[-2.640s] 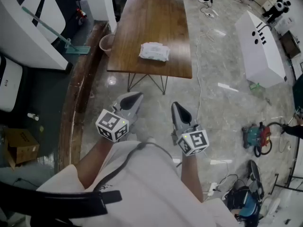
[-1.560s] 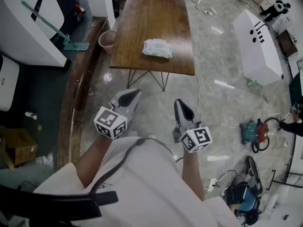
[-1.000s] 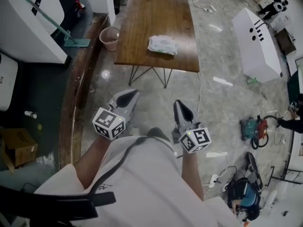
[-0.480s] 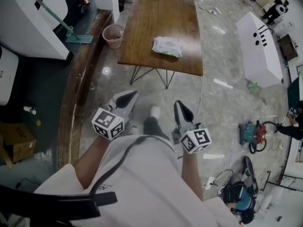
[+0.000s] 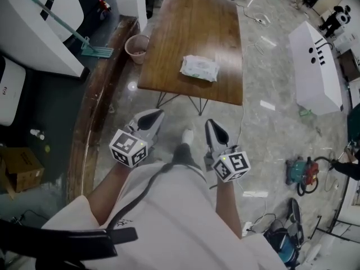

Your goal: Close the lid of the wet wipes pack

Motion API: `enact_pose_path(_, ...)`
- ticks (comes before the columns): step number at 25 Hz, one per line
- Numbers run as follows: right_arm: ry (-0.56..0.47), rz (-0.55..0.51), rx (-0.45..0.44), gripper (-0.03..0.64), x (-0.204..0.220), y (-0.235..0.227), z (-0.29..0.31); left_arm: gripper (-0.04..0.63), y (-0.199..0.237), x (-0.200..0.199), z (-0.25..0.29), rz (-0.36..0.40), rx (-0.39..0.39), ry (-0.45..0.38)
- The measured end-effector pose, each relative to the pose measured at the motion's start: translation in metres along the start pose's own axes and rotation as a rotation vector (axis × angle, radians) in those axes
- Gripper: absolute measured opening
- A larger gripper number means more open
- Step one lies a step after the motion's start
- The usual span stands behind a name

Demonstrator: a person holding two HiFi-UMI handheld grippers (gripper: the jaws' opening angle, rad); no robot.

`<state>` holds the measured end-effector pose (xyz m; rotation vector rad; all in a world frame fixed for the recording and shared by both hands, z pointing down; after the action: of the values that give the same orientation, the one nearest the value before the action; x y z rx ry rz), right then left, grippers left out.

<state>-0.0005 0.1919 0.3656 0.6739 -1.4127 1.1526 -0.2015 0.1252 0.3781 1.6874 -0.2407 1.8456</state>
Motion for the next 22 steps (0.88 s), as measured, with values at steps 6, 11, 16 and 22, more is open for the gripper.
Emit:
enact_pose_path(6,0.003,0.014,-0.023,0.009,-0.023,-0.07,0.031,0.002,0.008,-0.017,0.065,0.012,0.001,0.026)
enact_pose_path(11,0.015,-0.002,-0.067,0.009,-0.042,-0.118,0.058,0.002,0.02,-0.026,0.106,-0.006,-0.037,0.037)
enact_pose_path(16,0.033,0.007,-0.121,0.009,-0.05,-0.157,0.08,0.0,0.027,-0.041,0.148,0.003,-0.091,0.026)
enact_pose_path(22,0.074,0.003,-0.18,0.009,-0.05,-0.191,0.103,0.0,0.037,-0.049,0.193,-0.003,-0.142,0.022)
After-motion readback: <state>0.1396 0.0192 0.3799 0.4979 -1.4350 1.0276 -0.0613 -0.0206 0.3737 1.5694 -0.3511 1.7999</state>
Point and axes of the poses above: the fingertips, and each gripper's own axes: z forward along the fingers, y to its left, x out of its underside, the point moved 5 cm from there along -z, backward along the fingers, and after that the axes turned 1 degree about -z, right-handed, at the moved point
